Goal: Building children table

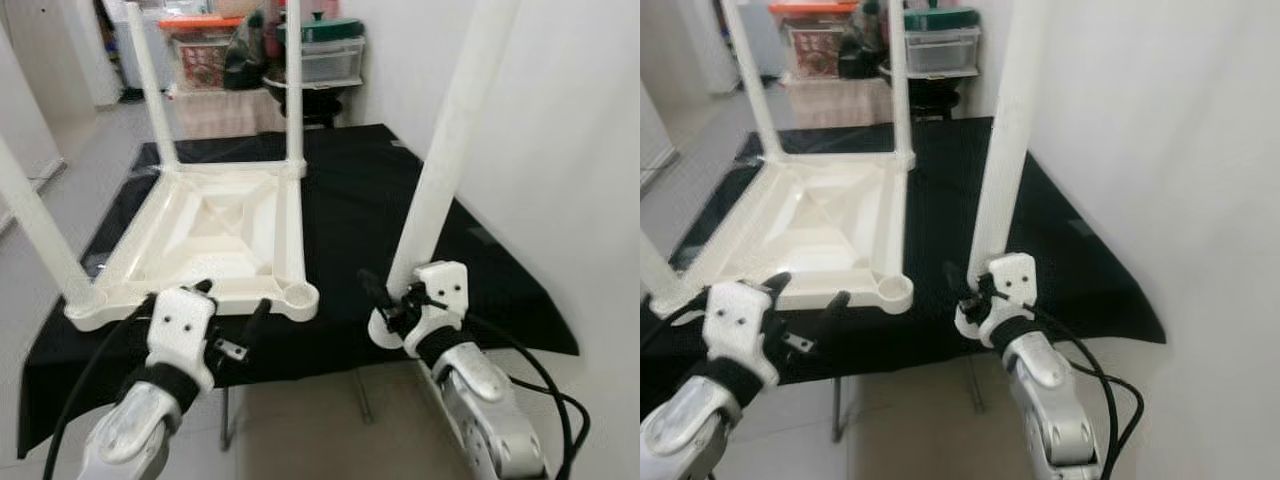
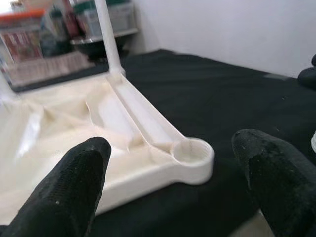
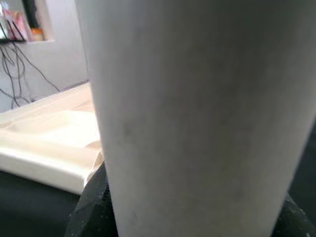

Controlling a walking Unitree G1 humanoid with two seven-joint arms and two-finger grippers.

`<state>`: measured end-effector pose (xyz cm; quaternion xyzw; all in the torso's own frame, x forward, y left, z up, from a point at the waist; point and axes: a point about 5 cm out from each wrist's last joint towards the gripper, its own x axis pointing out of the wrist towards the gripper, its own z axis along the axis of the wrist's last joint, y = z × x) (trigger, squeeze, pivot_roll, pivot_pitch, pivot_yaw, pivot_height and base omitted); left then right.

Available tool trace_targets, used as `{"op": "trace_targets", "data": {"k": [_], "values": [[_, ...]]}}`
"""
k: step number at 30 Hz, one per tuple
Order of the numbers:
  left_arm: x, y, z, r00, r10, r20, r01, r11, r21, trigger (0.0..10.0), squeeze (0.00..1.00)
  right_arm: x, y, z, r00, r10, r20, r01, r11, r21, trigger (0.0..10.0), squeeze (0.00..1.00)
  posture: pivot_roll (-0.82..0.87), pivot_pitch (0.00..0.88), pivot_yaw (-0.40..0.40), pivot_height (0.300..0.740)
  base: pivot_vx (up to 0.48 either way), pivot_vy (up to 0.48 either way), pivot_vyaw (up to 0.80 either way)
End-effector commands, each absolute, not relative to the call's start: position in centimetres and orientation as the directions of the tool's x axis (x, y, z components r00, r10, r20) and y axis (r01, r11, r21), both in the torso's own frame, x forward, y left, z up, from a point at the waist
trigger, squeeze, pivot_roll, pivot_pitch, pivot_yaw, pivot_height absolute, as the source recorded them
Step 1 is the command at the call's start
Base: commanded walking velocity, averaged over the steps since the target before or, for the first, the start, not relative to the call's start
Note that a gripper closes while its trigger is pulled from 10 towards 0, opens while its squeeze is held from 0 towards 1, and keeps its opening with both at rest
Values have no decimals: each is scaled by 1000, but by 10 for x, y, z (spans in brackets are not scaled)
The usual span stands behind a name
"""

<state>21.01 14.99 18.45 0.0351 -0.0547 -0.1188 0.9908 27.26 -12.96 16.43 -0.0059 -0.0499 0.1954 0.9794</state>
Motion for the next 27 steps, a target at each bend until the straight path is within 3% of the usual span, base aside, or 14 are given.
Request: {"op": "trace_targets", "data": {"k": [1, 5, 10, 18, 22, 27], "values": [[202, 142, 181, 965, -247, 83, 244, 968, 50, 10000, 0, 266, -132, 167, 914, 398, 72, -395, 917, -57, 10000, 0, -35, 140, -31, 740, 0, 0, 0], [197, 134, 173, 964, -257, 70, 257, 966, 15, 10000, 0, 260, -144, 167, 915, 401, 47, -397, 915, -77, 10000, 0, -53, 156, -31, 740, 0, 0, 0], [194, 122, 171, 957, -286, 49, 286, 958, 6, 10000, 0, 249, -151, 179, 908, 412, 75, -410, 911, -46, 10000, 0, -77, 181, 16, 740, 0, 0, 800], [181, 138, 175, 948, -318, 22, 316, 947, 61, 10000, 0, 239, -130, 171, 897, 441, 38, -440, 897, -34, 10000, 0, -52, 236, 9, 740, 0, 0, 0], [174, 131, 182, 943, -331, 32, 330, 943, 41, 10000, 0, 227, -133, 160, 903, 430, -3, -430, 903, 3, 10000, 0, -34, 258, 16, 740, 0, 0, 0], [167, 144, 172, 960, -280, -16, 280, 955, 99, 10000, 0, 226, -138, 162, 912, 409, -24, -407, 912, 57, 10000, 0, -35, 274, 7, 740, 0, 0, 0]]}}
